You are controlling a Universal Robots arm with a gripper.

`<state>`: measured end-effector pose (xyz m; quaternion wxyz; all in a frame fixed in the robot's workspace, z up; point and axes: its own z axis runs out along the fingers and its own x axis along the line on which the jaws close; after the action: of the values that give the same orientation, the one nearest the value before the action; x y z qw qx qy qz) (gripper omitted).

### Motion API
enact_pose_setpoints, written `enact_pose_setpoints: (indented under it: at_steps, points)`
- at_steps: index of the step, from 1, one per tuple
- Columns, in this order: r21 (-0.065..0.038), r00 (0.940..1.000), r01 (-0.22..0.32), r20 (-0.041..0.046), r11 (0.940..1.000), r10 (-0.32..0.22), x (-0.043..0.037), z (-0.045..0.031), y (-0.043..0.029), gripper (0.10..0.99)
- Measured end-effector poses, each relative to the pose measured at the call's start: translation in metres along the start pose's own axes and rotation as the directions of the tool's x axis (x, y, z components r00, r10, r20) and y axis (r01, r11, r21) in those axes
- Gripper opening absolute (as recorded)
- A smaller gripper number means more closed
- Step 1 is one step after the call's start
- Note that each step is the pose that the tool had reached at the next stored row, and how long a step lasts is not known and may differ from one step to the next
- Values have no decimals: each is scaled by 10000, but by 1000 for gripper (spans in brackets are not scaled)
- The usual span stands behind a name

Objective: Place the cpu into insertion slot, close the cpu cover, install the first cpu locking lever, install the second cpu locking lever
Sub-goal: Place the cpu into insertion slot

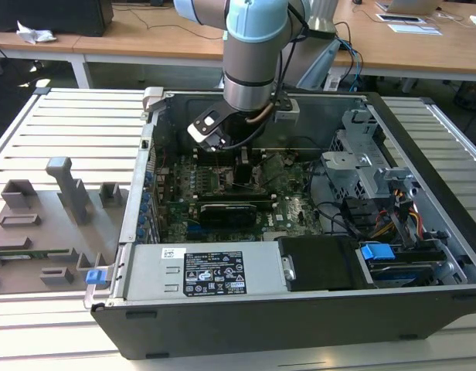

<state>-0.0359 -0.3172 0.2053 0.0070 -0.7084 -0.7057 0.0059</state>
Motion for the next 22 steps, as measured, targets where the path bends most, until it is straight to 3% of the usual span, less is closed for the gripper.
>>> enact_pose_setpoints:
  at_steps: [2, 4, 5, 8, 9, 10, 12, 18, 22]
  points:
    - [-2, 10000, -1, 10, 10000, 1, 27, -37, -1, 678]
    - [-1, 10000, 0, -1, 10000, 0, 36, -37, -1, 533]
    - [-1, 10000, 6, -1, 10000, -6, 38, -37, -4, 533]
    - [-2, 10000, 95, 7, 10000, -95, 37, -37, -32, 353]
    - [-3, 9998, 216, 7, 9998, -216, 35, -36, -41, 353]
    - [-2, 9992, 403, 11, 9992, -403, 32, -36, -49, 235]
    - [-1, 9982, 594, 17, 9982, -594, 25, -36, -67, 114]
    - [7, 9980, 626, 25, 9980, -626, -11, 9, -81, 106]
    - [14, 9980, 625, 17, 9980, -625, -9, 15, 43, 106]
